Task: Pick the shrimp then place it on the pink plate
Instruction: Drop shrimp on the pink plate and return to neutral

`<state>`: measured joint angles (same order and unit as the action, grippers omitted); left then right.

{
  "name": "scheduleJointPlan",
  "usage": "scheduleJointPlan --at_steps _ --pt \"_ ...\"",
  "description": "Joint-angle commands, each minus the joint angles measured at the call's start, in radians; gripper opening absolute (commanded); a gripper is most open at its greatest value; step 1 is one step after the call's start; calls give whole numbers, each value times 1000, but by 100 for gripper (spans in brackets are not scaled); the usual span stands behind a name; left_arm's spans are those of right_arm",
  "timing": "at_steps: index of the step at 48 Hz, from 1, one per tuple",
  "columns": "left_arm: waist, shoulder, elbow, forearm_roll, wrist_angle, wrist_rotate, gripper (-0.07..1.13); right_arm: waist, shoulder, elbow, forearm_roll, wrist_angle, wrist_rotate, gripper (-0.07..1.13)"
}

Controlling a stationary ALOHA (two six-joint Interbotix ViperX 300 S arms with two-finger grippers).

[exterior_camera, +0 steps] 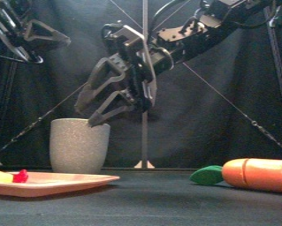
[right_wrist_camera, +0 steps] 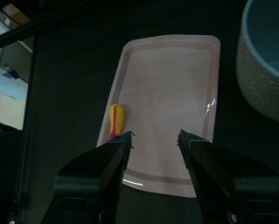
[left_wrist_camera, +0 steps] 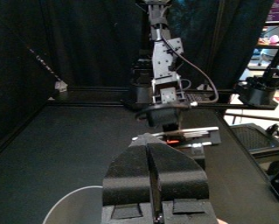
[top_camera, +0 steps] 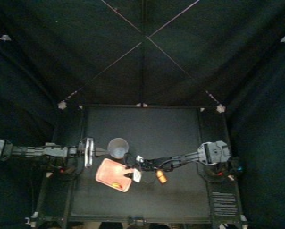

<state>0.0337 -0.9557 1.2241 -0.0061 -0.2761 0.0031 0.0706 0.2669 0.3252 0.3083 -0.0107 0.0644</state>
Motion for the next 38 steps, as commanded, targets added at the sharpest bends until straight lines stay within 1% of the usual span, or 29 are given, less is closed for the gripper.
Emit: scheduleJointPlan --at_steps 1,16,27,38 --pt "0 5 -12 0 -9 0 0 0 -103 61 5 -46 -2 84" --pt "2 5 -5 0 -9 0 0 -6 -225 258 17 -202 -2 84" --pt "2 5 8 0 -9 0 0 -8 -279 348 20 -310 -2 84" --pt "2 3 18 0 -9 -3 0 -23 -295 387 15 -337 -3 84"
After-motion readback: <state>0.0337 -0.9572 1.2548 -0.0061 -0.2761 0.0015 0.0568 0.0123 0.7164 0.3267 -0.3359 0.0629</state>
